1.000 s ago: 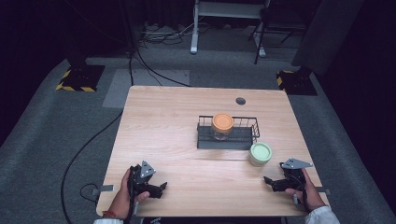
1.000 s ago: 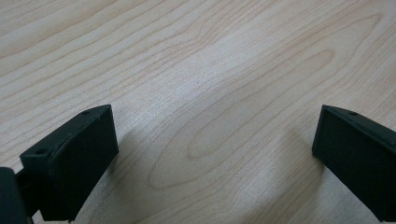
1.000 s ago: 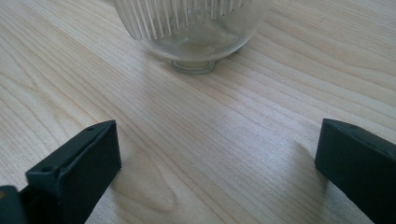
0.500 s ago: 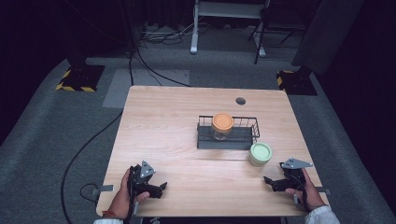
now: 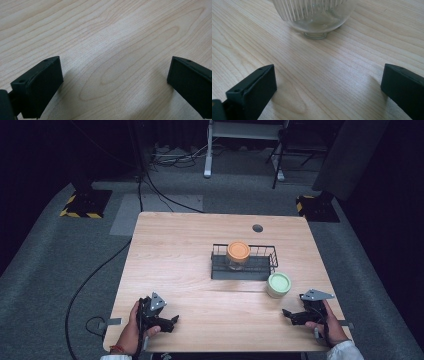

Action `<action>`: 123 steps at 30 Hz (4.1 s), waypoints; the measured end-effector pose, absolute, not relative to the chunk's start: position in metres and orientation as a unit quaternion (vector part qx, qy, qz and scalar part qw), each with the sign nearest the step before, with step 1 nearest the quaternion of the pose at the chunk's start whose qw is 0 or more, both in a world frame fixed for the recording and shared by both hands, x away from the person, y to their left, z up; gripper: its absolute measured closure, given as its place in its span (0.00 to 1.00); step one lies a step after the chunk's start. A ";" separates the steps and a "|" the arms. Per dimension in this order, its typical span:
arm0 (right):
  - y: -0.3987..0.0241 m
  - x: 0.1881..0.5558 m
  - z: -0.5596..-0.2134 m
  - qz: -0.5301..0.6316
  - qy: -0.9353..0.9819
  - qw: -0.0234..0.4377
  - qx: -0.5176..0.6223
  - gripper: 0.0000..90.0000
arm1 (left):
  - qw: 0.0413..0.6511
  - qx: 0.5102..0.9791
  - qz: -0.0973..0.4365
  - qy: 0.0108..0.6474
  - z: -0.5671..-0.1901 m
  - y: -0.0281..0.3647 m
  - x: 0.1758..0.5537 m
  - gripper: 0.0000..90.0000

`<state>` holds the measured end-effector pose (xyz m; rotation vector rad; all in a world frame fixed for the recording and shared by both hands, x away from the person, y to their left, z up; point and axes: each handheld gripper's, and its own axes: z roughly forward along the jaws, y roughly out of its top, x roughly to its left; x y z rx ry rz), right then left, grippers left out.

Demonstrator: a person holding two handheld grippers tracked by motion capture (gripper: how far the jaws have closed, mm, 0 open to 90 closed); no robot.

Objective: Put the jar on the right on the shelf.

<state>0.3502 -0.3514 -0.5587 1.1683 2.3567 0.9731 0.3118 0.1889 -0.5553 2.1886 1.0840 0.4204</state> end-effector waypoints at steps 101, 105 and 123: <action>-0.312 0.395 -0.525 0.389 0.807 0.178 0.407 0.12 | 0.326 0.836 0.160 0.412 -0.555 0.189 0.312 0.00; -0.313 0.393 -0.523 0.386 0.808 0.183 0.406 0.12 | 0.326 0.836 0.160 0.412 -0.555 0.189 0.312 0.00; -0.315 0.382 -0.511 0.382 0.811 0.197 0.397 0.12 | 0.326 0.836 0.160 0.412 -0.555 0.189 0.312 0.00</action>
